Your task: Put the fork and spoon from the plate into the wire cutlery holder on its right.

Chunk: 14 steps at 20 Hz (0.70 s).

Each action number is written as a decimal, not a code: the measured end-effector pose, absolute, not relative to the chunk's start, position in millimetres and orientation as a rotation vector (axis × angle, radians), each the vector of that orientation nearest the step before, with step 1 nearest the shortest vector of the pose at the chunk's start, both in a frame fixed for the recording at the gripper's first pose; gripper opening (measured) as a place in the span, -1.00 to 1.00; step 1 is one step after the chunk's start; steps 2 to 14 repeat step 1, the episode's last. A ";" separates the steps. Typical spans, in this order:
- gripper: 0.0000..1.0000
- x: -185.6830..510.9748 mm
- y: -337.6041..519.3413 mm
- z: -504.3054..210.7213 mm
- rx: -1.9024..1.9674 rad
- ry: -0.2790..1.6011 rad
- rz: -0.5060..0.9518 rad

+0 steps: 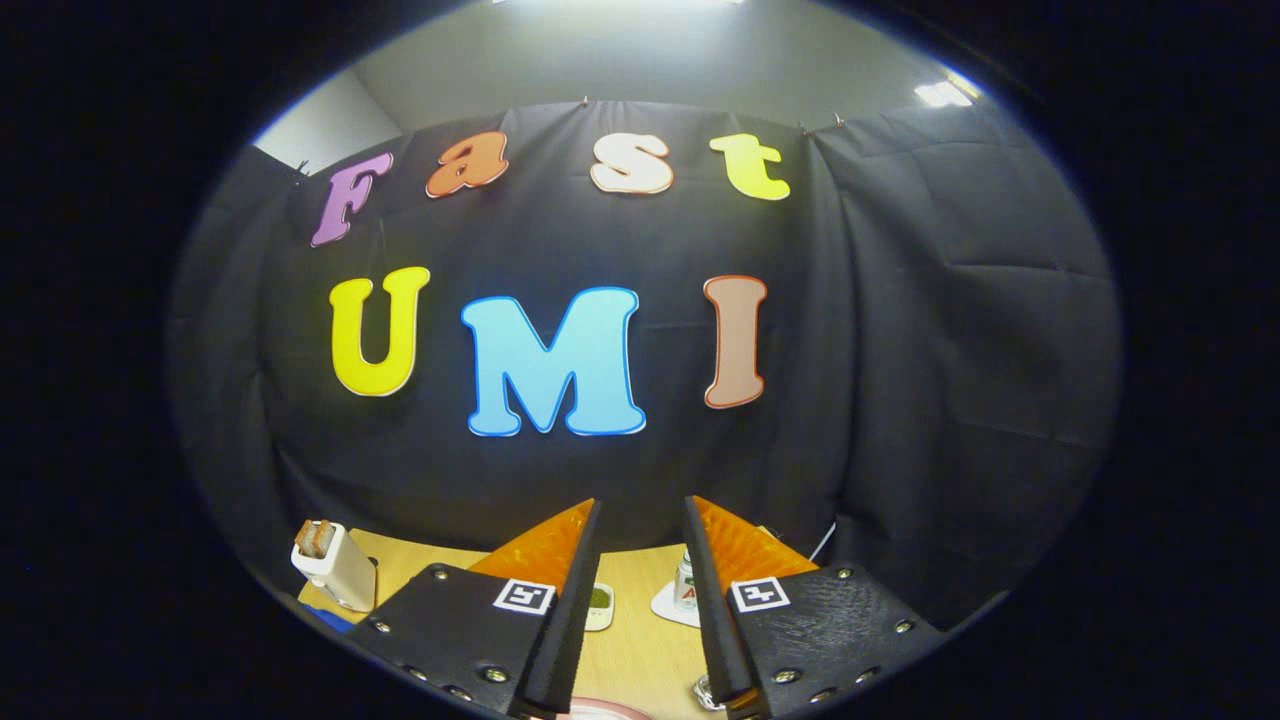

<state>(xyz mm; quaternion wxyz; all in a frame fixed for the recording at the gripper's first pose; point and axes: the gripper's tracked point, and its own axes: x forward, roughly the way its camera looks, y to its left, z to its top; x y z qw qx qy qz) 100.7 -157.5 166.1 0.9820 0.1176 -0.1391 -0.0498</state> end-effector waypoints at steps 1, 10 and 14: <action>0.00 97.9 -156.0 168.8 0.229 -0.293 -0.100; 0.00 97.9 -156.0 168.8 0.229 -0.293 -0.100; 0.00 97.9 -156.0 168.8 0.229 -0.293 -0.100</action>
